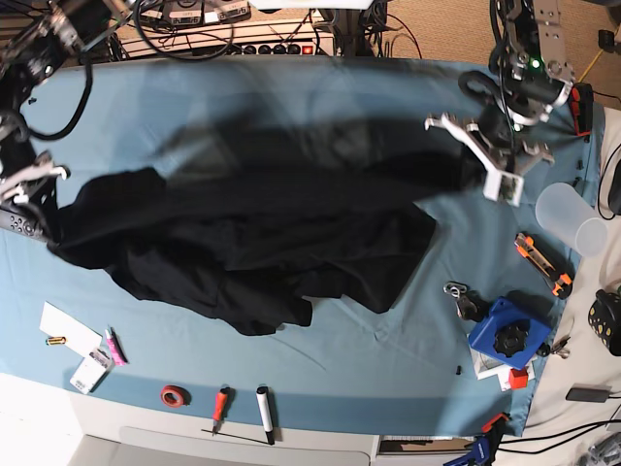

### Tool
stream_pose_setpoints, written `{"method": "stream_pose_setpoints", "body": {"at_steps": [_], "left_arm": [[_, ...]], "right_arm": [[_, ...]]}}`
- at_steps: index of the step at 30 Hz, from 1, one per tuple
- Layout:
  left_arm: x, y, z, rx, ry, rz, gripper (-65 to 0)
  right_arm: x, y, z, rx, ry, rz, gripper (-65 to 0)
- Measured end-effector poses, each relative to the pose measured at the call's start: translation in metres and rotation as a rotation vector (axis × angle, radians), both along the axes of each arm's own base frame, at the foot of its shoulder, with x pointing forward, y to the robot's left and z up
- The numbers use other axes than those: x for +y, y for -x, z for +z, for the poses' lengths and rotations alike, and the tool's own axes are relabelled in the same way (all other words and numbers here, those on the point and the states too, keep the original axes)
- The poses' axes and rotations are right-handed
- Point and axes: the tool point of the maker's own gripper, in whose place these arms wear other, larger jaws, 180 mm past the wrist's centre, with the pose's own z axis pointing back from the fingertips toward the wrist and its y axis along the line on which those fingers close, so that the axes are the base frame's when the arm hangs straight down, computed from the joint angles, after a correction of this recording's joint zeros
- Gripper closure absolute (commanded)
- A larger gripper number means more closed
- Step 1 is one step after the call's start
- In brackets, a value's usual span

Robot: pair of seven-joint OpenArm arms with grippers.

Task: Layout the t-shirt on the table in an organized manner, then fold the t-shirt properly
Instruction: 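Lift the shirt high with both grippers, shaking it out, then lower the held shirt flat onto the table with both grippers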

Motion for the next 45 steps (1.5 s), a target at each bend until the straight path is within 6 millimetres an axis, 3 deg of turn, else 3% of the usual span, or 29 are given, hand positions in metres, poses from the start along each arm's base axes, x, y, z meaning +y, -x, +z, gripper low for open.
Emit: {"method": "stream_pose_setpoints", "body": {"at_steps": [3, 7, 12, 16, 19, 21, 24, 27, 29, 30, 32, 34, 36, 40, 45], "left_arm": [[0.001, -0.021, 0.018, -0.075, -0.001, -0.007, 0.0], [0.006, -0.050, 0.018, -0.105, -0.027, -0.037, 0.0], [0.016, -0.106, 0.038, -0.197, 0.002, -0.007, 0.0], [0.029, -0.161, 0.058, -0.237, 0.031, 0.029, 0.0], [0.039, -0.210, 0.079, -0.291, 0.081, 0.062, 0.0], [0.040, -0.243, 0.092, -0.297, 0.091, 0.049, 0.0], [0.033, -0.289, 0.125, -0.298, 0.091, -0.006, 0.0], [0.030, -0.324, 0.181, -0.340, 0.074, -0.021, 0.0], [0.034, -0.337, 0.225, -0.388, 0.009, -0.028, 0.0], [0.039, -0.341, 0.243, -0.394, -0.029, -0.022, 0.0], [0.049, -0.340, 0.271, -0.408, -0.080, -0.018, 0.0], [0.058, -0.338, 0.286, -0.392, -0.109, -0.007, 0.0], [0.059, -0.336, 0.288, -0.366, -0.082, -0.016, 0.0], [0.069, -0.322, 0.257, -0.195, -0.029, -0.033, 0.0], [0.061, -0.314, 0.226, -0.083, -0.011, -0.060, 0.0]], "right_arm": [[-0.001, -0.024, -0.002, 0.025, 0.022, 0.033, 0.0], [0.001, -0.063, 0.000, 0.026, -0.009, 0.072, 0.0], [0.006, -0.119, 0.006, 0.016, -0.111, 0.107, 0.0], [0.010, -0.177, 0.017, 0.022, -0.136, 0.101, 0.0], [0.007, -0.222, 0.041, -0.033, -0.171, 0.064, 0.0], [0.004, -0.246, 0.068, -0.072, -0.196, 0.047, 0.0], [-0.003, -0.269, 0.139, -0.184, -0.207, 0.022, 0.0], [-0.005, -0.270, 0.227, -0.346, -0.197, 0.035, 0.0], [-0.012, -0.262, 0.255, -0.417, -0.200, 0.039, 0.0], [-0.017, -0.259, 0.254, -0.415, -0.201, 0.032, 0.0], [-0.024, -0.260, 0.225, -0.318, -0.193, 0.019, 0.0], [-0.031, -0.256, 0.207, -0.267, -0.190, 0.013, 0.0], [-0.038, -0.252, 0.208, -0.247, -0.177, 0.007, 0.0], [-0.047, -0.240, 0.230, -0.296, -0.200, 0.029, 0.0], [-0.052, -0.230, 0.214, -0.201, -0.211, 0.053, 0.0]]}}
